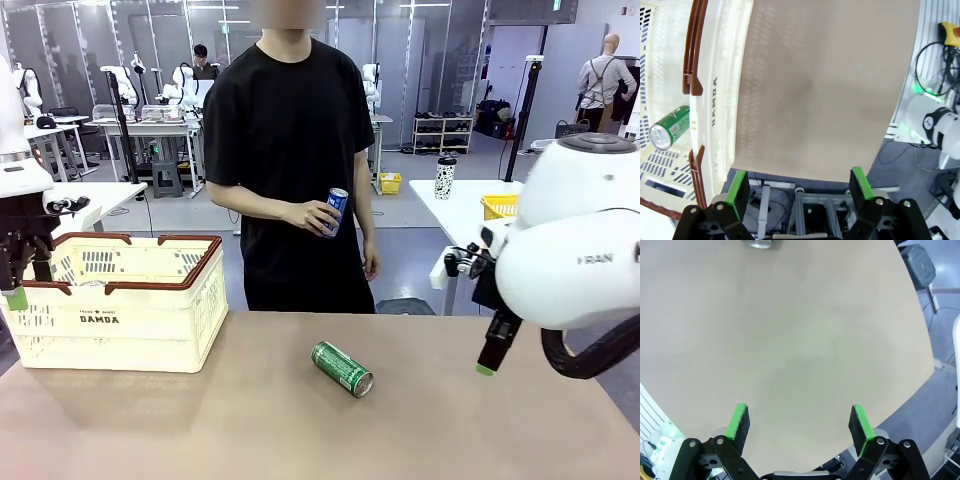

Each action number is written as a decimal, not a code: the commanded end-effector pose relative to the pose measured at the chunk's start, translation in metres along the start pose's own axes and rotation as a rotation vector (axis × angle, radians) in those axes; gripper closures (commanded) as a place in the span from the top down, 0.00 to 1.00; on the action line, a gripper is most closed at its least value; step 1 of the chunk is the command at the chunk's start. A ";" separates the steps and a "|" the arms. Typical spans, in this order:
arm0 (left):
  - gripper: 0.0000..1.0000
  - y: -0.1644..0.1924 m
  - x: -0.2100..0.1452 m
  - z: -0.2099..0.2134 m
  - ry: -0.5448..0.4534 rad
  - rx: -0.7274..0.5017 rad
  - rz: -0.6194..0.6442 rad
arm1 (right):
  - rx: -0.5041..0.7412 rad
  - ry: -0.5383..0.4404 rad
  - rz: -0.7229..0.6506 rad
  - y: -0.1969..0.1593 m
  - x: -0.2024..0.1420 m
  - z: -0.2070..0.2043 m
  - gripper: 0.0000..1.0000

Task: Place the drinks into the Shopping basket.
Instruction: Pick up one drink and place it into the Shopping basket.

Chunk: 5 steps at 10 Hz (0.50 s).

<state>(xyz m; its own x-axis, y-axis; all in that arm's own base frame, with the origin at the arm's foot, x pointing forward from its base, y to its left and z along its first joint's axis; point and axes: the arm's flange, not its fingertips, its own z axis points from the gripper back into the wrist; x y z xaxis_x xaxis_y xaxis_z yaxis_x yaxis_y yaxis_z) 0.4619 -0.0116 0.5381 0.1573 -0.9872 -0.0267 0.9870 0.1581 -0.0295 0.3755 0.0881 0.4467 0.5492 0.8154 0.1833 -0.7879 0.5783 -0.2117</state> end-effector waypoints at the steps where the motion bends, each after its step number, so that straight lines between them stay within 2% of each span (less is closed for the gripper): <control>1: 1.00 -0.001 0.001 0.003 0.010 -0.001 0.018 | 0.025 -0.016 0.013 0.002 -0.012 -0.004 1.00; 5: 1.00 0.000 -0.004 0.000 0.002 0.020 -0.020 | 0.008 -0.004 -0.006 -0.007 -0.007 0.000 1.00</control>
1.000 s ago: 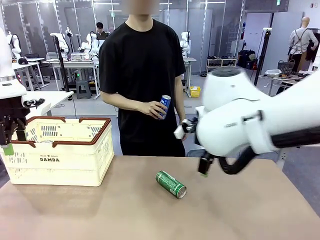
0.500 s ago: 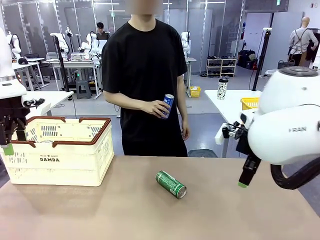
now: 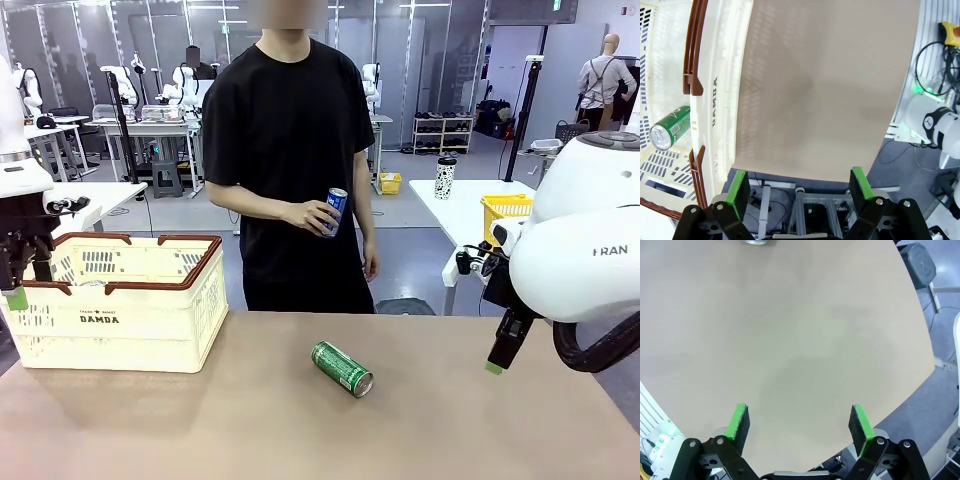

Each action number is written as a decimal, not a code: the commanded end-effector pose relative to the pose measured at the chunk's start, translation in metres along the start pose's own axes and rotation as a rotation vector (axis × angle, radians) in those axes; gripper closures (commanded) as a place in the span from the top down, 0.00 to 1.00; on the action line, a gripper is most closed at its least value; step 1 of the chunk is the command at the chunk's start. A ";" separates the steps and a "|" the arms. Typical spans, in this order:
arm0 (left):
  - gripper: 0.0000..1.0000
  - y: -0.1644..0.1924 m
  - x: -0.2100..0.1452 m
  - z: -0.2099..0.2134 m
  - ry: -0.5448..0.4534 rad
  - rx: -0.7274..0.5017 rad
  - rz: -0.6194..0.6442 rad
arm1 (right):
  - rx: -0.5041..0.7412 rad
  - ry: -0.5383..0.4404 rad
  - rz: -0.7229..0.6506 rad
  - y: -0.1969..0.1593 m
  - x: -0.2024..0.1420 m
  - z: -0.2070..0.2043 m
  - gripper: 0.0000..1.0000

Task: Place the drinks into the Shopping basket.
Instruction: Pick up one drink and place it into the Shopping basket.

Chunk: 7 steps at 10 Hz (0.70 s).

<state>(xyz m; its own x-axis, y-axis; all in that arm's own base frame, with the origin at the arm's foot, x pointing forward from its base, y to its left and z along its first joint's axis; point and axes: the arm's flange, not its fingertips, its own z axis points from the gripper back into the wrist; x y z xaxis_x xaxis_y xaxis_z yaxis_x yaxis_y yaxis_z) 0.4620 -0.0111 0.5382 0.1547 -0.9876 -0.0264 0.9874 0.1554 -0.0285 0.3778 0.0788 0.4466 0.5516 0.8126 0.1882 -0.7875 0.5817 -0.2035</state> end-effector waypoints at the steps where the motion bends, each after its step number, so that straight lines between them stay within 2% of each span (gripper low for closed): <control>1: 1.00 -0.001 -0.002 0.002 -0.001 0.055 -0.028 | 0.000 0.000 -0.001 0.000 0.000 0.000 1.00; 4: 1.00 0.002 0.050 0.020 -0.029 0.153 -0.120 | 0.000 0.000 -0.001 0.000 0.000 0.000 1.00; 7: 1.00 0.018 0.136 0.027 -0.065 0.174 -0.225 | 0.000 0.000 -0.001 0.000 0.000 0.000 1.00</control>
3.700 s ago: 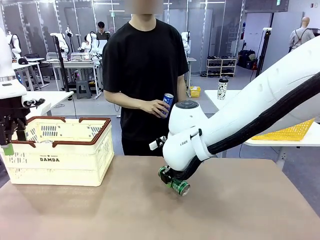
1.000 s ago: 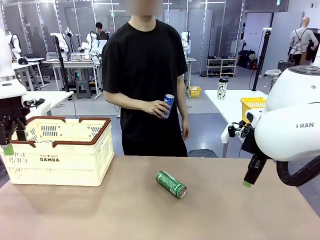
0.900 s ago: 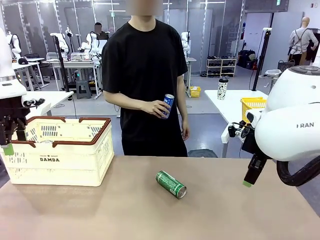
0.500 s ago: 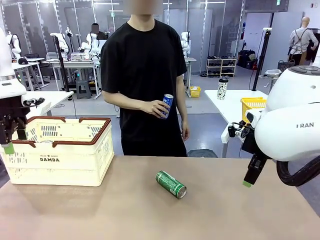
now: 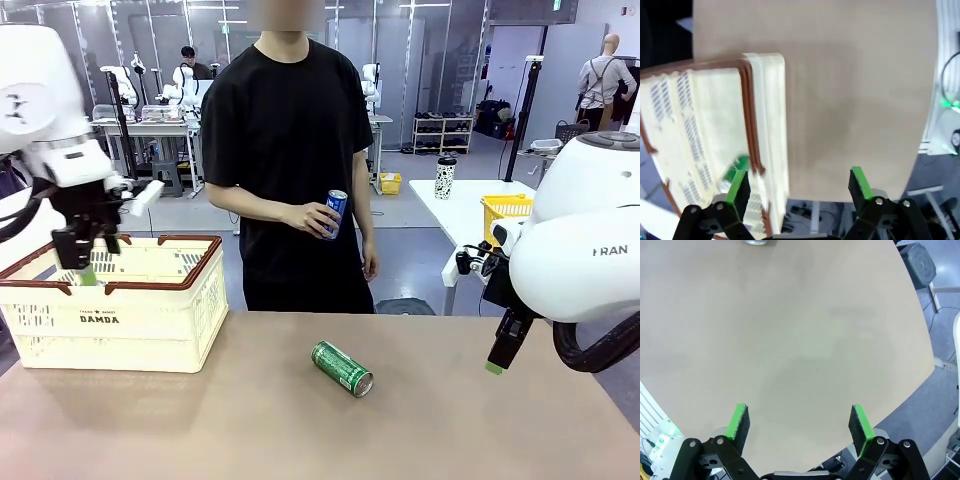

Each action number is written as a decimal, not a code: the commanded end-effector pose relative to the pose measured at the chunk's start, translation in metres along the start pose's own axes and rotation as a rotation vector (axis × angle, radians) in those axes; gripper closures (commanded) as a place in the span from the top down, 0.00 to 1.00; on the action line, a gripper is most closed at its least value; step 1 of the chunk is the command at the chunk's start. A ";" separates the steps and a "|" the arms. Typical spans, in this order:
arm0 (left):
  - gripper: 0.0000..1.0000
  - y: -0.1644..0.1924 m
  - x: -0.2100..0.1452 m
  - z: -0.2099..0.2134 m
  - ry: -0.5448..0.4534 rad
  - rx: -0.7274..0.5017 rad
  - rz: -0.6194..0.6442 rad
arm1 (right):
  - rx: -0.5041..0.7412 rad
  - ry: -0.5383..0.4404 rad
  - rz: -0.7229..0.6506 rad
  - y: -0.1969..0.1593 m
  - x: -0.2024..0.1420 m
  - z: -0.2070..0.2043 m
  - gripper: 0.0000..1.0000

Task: Place the drinks into the Shopping basket.
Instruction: Pick up one drink and place it into the Shopping basket.

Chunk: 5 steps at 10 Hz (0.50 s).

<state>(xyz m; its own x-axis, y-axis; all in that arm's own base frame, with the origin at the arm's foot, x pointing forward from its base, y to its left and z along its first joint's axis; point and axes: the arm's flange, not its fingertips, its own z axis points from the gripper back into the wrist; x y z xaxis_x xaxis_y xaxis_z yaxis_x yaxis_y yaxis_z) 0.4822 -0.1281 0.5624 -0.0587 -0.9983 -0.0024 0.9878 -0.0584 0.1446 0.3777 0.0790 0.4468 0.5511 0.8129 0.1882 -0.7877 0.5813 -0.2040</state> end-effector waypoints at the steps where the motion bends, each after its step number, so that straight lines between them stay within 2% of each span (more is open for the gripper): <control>1: 1.00 0.026 0.033 -0.008 -0.066 -0.008 -0.039 | 0.000 0.000 -0.002 0.000 0.000 0.000 1.00; 5: 1.00 0.044 0.119 -0.042 -0.153 -0.053 -0.141 | 0.000 0.000 -0.002 0.000 0.000 0.000 1.00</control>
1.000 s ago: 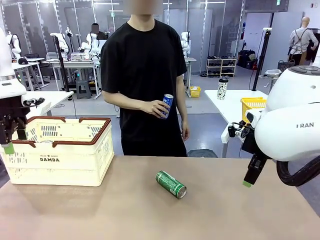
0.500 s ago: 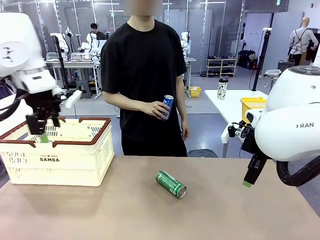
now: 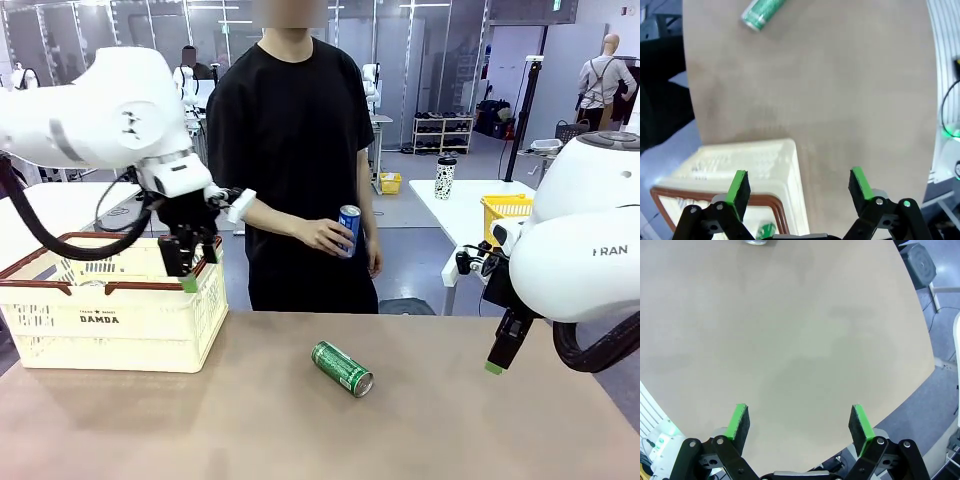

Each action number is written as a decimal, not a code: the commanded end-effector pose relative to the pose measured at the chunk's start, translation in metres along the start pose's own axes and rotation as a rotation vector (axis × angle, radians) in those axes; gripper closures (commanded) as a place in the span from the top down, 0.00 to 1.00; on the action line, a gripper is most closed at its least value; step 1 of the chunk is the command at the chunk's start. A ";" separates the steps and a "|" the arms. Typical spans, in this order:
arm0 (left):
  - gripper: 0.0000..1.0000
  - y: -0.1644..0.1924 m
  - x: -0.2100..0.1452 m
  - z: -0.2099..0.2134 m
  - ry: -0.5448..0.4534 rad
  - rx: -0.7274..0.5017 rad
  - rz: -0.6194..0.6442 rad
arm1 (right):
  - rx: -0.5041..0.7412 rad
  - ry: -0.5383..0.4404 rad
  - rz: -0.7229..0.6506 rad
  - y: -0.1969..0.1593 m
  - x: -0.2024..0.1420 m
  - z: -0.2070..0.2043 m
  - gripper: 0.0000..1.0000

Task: Place the drinks into the Shopping basket.
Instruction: Pick up one drink and place it into the Shopping basket.

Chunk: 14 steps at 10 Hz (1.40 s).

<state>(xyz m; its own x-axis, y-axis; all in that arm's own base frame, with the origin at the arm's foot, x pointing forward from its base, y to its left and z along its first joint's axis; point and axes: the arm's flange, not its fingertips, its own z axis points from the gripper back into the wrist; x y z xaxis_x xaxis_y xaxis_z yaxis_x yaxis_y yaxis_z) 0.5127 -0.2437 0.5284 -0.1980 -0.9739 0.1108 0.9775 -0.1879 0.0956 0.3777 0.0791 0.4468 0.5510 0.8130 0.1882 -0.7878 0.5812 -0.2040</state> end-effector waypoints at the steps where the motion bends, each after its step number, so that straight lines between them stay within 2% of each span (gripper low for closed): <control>1: 1.00 0.017 0.020 -0.020 -0.027 -0.024 -0.060 | 0.000 0.000 -0.002 0.000 0.000 0.000 1.00; 4: 1.00 0.026 0.060 -0.069 -0.030 -0.075 -0.131 | 0.000 0.000 -0.002 0.000 0.000 0.000 1.00; 6: 1.00 0.028 0.067 -0.081 -0.040 -0.073 -0.146 | 0.000 0.000 -0.002 0.000 0.000 0.000 1.00; 8: 1.00 0.018 0.058 -0.064 -0.052 -0.040 -0.143 | 0.000 0.000 -0.002 0.000 0.000 0.000 1.00; 9: 1.00 0.006 0.043 -0.050 -0.062 -0.042 -0.138 | 0.000 0.000 -0.002 0.000 0.000 0.000 1.00; 14: 1.00 -0.048 -0.023 -0.001 -0.106 0.114 -0.078 | 0.000 0.000 -0.002 0.000 0.000 0.000 1.00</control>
<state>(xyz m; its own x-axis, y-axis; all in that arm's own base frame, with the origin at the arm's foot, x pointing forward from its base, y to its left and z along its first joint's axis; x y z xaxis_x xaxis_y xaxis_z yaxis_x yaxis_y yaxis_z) 0.4866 -0.2201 0.5321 -0.2584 -0.9508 0.1710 0.9570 -0.2278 0.1798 0.3777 0.0791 0.4467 0.5511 0.8129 0.1882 -0.7878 0.5812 -0.2037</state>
